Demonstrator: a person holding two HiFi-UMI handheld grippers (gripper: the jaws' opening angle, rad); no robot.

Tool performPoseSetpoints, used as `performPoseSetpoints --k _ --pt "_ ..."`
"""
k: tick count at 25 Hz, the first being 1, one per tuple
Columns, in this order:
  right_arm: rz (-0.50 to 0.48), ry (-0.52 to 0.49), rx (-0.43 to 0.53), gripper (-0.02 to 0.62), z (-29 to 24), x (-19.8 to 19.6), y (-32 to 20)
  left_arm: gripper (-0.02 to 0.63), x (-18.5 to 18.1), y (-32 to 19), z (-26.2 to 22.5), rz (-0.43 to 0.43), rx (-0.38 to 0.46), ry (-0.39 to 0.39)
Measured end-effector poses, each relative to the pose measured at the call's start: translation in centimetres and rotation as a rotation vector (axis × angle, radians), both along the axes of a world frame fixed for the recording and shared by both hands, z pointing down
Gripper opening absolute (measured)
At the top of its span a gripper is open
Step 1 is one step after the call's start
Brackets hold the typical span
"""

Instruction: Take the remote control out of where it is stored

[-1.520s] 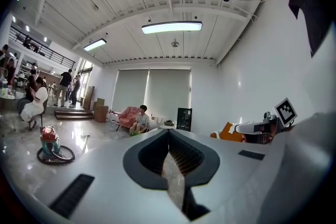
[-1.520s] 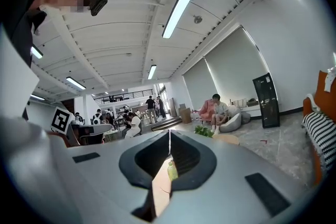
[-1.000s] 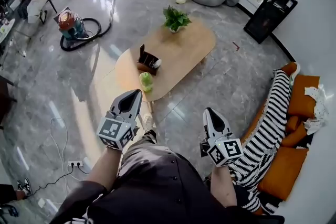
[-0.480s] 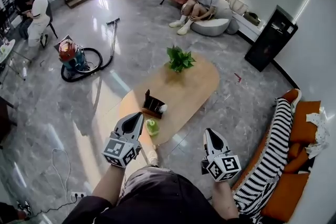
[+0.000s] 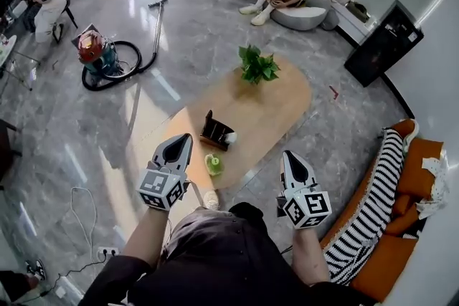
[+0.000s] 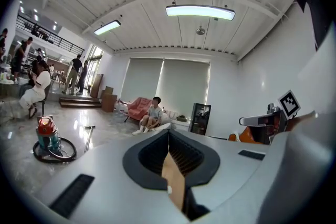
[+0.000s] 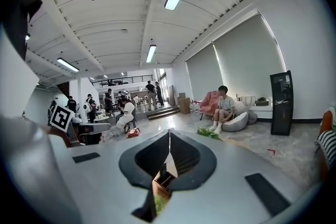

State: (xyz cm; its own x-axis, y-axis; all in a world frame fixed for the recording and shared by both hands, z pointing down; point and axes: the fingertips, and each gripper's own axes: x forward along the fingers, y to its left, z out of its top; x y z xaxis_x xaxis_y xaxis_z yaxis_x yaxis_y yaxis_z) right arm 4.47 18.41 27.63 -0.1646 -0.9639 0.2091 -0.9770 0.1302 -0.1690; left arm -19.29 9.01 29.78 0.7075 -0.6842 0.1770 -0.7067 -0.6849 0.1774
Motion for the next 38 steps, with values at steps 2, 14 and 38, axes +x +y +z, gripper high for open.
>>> performPoseSetpoints --k 2,14,38 --pt "-0.014 -0.007 -0.021 0.008 0.9 -0.1 -0.8 0.008 0.3 -0.9 1.3 -0.001 -0.029 -0.022" --pt "-0.152 -0.054 -0.151 0.008 5.8 2.9 -8.8 0.008 5.4 -5.8 7.6 -0.03 -0.191 -0.114" --pt "-0.288 -0.07 -0.322 0.008 14.0 7.9 -16.4 0.175 8.4 -14.1 26.8 -0.135 -0.539 -0.46"
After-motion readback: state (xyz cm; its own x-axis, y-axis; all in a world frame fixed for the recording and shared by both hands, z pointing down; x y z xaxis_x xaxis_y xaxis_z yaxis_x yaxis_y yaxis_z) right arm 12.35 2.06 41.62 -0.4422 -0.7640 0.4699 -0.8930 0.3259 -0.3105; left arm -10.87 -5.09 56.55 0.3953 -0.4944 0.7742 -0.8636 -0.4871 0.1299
